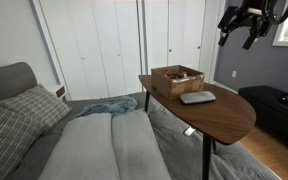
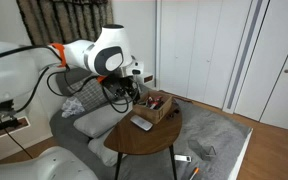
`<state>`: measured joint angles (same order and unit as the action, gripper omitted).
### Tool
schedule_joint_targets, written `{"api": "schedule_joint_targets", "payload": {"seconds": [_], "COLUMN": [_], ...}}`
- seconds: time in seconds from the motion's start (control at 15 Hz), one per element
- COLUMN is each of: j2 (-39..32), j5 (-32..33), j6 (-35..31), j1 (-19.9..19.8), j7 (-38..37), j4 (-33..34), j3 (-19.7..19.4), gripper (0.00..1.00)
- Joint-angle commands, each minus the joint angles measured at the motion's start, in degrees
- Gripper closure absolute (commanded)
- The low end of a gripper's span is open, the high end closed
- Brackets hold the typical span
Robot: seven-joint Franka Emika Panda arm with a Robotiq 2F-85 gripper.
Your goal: Remove the white and orange paper glue stick from the cardboard box and drop it on the table
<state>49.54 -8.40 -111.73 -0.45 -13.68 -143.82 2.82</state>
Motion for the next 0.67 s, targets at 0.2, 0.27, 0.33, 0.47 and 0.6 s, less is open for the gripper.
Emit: {"api": "schedule_joint_targets", "payload": {"seconds": [0.2, 0.27, 0.33, 0.47, 0.6], "j2": [0.0, 0.0, -2.8, -8.7, -15.6], "j5": [-0.3, -0.3, 1.2, 3.8, 7.6], "j6": [0.2, 0.2, -3.4, -10.7, -15.4], "j1": [-0.5, -0.5, -2.4, -4.2, -6.4], "j7": [0.3, 0.3, -3.4, -4.1, -3.9], "j4": [0.2, 0.2, 1.1, 4.1, 8.6], "j3": [0.3, 0.3, 3.2, 4.9, 5.7], "gripper": [0.00, 0.00, 0.00, 0.00, 0.00]}}
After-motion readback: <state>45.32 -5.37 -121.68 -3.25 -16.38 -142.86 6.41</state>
